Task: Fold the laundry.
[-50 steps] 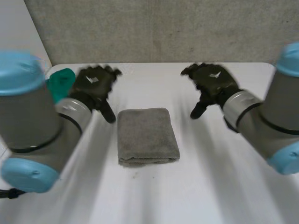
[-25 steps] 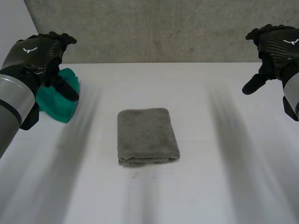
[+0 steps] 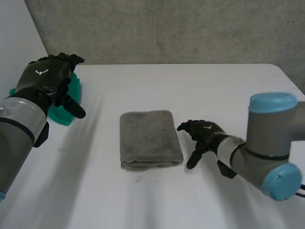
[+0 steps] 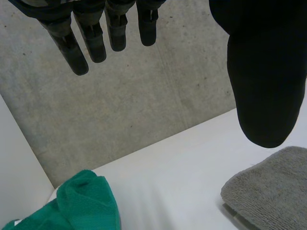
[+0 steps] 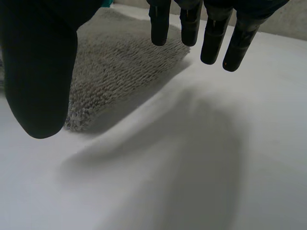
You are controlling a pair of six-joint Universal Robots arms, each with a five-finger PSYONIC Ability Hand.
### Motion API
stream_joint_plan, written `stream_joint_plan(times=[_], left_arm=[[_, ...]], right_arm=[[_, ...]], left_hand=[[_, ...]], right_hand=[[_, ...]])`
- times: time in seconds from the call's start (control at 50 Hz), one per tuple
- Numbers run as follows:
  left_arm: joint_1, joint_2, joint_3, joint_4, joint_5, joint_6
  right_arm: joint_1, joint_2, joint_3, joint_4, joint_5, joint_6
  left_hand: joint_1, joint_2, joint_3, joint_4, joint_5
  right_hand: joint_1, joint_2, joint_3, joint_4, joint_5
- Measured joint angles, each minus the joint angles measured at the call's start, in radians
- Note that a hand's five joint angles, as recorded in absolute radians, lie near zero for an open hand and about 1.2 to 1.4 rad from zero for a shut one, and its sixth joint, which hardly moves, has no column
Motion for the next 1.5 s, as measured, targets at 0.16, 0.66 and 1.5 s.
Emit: stream_joint_plan(times=[0.16, 0.66, 1.5], left_arm=[[0.001, -0.002, -0.008, 0.018, 0.000, 0.000], [0.001, -0.017, -0.017, 0.030, 0.000, 0.000], [0.006, -0.079, -0.045, 0.072, -0.007, 0.000]], right_arm=[[0.060, 0.054, 0.006, -0.124, -0.001, 0.080], [0.114, 0.155, -0.093, -0.150, -0.004, 0.081], [-0.282, 0.578, -0.965, -0.125, 0.048, -0.238]], left_hand=[[0.000, 0.000, 0.000, 0.000, 0.000], [0.000, 0.000, 0.000, 0.000, 0.000], [0.000, 0.000, 0.000, 0.000, 0.000]], right_hand=[[0.064, 0.078, 0.069, 0.067, 0.052], [0.421, 0.653, 0.605, 0.686, 0.626], [0.706, 0.933, 0.949, 0.955, 0.875]])
